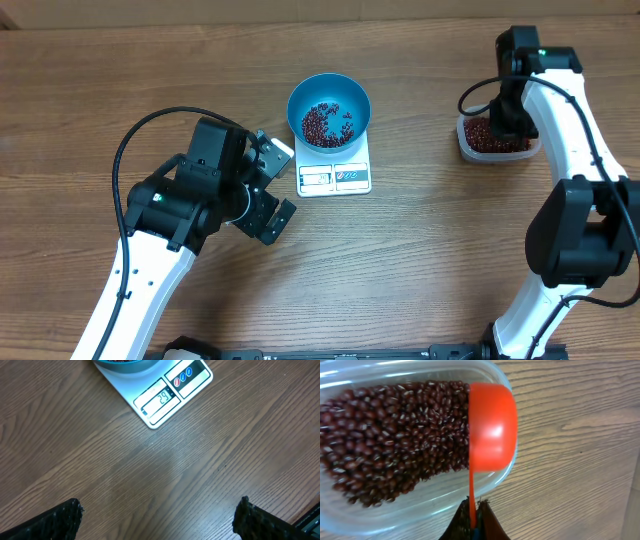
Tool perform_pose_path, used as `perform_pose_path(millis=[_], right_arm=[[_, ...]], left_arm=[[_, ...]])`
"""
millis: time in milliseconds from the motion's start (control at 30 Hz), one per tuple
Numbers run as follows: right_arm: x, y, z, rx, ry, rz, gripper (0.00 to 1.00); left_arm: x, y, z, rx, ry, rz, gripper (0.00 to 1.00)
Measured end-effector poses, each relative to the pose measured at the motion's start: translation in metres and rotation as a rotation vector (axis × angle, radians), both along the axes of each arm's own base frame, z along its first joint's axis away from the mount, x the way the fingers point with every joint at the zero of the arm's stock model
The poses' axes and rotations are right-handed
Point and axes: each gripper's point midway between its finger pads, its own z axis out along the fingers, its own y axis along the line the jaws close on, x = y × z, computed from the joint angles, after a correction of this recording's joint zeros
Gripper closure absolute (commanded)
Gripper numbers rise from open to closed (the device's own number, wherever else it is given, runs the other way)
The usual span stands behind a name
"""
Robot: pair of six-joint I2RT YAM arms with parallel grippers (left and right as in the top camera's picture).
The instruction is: Scoop item into bowl and weigh 150g on scale
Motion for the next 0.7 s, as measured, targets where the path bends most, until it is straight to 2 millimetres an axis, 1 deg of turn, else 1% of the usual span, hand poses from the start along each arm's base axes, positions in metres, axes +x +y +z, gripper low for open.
perform_pose_path(millis=[133,433,533,700], right_arm=[[-0.002,-0.002,-0.007,-0.015,0.010,0.003,0.96],[-0.002,-0.001,-0.008,-0.021,0.016,0.008,0.96],[-0.003,0.000,-0.018,-0.021,0.046,0.012,0.96],[-0.013,0.005,-0.038,-0.013,0.144,0.036,0.96]], left_arm=[[0.000,0.000,0.000,0.000,0.000,0.000,0.00],[0.000,0.000,0.000,0.000,0.000,0.000,0.00],[0.000,0.000,0.000,0.000,0.000,0.000,0.00],[0.000,0.000,0.000,0.000,0.000,0.000,0.00]])
